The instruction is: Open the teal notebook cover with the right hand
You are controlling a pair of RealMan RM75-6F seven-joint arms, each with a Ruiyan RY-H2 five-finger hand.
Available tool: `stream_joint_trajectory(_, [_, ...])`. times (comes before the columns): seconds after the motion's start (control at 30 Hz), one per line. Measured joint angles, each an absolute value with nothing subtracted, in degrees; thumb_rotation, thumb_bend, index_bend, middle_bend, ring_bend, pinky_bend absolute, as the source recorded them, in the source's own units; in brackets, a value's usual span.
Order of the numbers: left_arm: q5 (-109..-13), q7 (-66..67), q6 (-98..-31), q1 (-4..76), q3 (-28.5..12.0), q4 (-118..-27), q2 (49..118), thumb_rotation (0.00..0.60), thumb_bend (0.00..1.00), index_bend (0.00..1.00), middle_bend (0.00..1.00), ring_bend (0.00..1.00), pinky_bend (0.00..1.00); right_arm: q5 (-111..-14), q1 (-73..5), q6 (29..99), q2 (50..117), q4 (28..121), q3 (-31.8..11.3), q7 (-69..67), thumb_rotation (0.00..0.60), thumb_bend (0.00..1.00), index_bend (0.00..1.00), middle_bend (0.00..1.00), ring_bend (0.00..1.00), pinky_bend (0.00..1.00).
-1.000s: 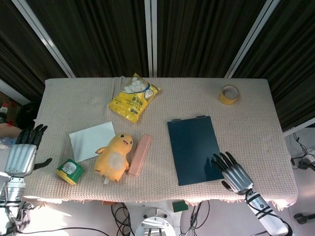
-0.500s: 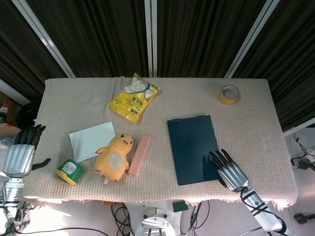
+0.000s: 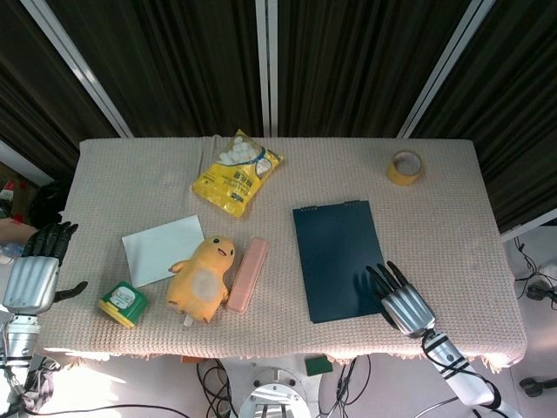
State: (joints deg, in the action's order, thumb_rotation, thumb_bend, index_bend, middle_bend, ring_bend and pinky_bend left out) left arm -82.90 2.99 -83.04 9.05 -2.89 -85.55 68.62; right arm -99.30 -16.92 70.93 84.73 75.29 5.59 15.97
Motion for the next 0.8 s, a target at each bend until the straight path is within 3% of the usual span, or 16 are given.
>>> stream_joint_trajectory(0.43, [-83.1,1.6,-83.0,8.6,-3.0,-85.0,68.4,0.600,0.01,0.09,0.06,0.03,0.12,-102.0,-16.7,78.6,87.0,71.2,4.5,11.8,0.600,0.53,0.94,0.18,0.00,0.00])
stream_joint_trajectory(0.6, [-83.4,1.4,-83.2,8.5,-3.1,-85.1,68.2,0.600,0.01,0.09,0.06,0.03,0.12,-102.9,-17.4,83.4,87.0,70.1,1.7,9.2,0.600,0.58,1.00,0.23,0.00,0.00])
stream_joint_trajectory(0.8, [-83.4,1.3,-83.4,8.3,-3.2,-85.4,67.6,0.600,0.01,0.09,0.06,0.03,0.12,-101.2,-21.8,83.5,84.1,71.9,-5.2,7.7,0.600,0.59,1.00,0.25,0.00,0.00])
